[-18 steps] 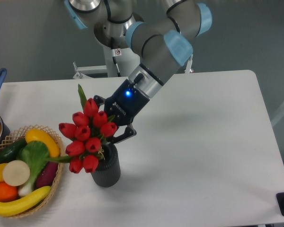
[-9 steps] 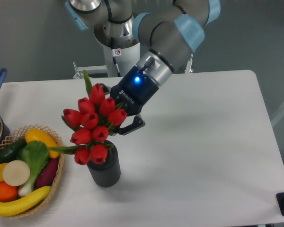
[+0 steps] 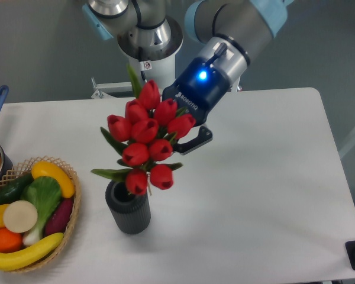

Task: Pick up the flowers from the vase
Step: 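Lift the gripped tulips up out of the grey vase, then hold the tulip bouquet raised above the empty vase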

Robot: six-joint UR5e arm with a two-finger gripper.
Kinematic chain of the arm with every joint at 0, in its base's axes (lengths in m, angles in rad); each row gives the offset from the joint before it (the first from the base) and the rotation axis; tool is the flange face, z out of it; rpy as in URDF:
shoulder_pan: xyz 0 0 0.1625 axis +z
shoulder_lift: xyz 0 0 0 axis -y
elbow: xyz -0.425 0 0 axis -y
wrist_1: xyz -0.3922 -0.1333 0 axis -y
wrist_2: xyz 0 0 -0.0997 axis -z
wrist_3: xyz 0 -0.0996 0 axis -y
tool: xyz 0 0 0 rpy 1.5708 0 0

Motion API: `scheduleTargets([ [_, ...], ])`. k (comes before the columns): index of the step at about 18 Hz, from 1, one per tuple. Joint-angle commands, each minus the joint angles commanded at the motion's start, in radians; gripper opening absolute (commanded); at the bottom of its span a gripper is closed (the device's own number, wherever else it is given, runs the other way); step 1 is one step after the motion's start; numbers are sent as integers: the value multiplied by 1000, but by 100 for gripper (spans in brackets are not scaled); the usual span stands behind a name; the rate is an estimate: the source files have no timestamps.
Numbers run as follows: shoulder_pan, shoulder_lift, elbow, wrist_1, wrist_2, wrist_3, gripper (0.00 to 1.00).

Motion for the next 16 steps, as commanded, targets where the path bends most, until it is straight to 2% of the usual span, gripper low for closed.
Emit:
scheduleTargets([
  [16, 8, -9, 25, 0, -2, 2, 42],
])
